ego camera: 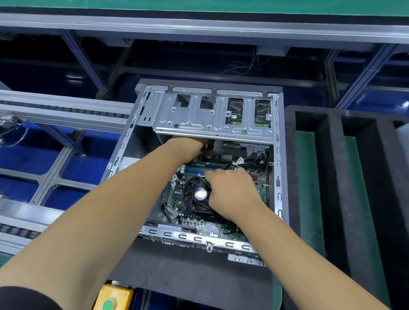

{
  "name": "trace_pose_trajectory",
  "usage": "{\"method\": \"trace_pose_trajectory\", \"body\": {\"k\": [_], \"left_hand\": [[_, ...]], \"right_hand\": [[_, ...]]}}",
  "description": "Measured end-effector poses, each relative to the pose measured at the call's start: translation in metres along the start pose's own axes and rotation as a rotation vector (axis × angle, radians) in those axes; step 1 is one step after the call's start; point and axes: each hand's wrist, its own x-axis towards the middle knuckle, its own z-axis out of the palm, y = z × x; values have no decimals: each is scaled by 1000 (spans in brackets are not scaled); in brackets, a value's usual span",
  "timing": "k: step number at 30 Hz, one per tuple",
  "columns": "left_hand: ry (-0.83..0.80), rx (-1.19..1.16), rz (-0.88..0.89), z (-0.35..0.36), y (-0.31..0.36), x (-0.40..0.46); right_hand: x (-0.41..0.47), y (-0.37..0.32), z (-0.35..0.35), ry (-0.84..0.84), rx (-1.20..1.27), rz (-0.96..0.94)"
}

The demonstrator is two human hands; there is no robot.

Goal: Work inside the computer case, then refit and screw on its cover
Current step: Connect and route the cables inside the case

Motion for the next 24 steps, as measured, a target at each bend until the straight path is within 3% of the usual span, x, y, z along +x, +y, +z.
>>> {"method": "trace_pose_trajectory", "body": {"k": [4, 8, 15, 24], "left_hand": [[-93, -120, -78, -1, 2, -4], [-142, -69, -137, -3, 8, -5], [-65, 132, -78, 10, 15, 8], [111, 37, -99, 20, 9, 6]], "right_hand": [[0, 0, -1, -3, 11, 1], [0, 0, -1, 1, 18, -2], [0, 1, 0, 12, 15, -8], [-1, 0, -1, 23, 46, -1]]}}
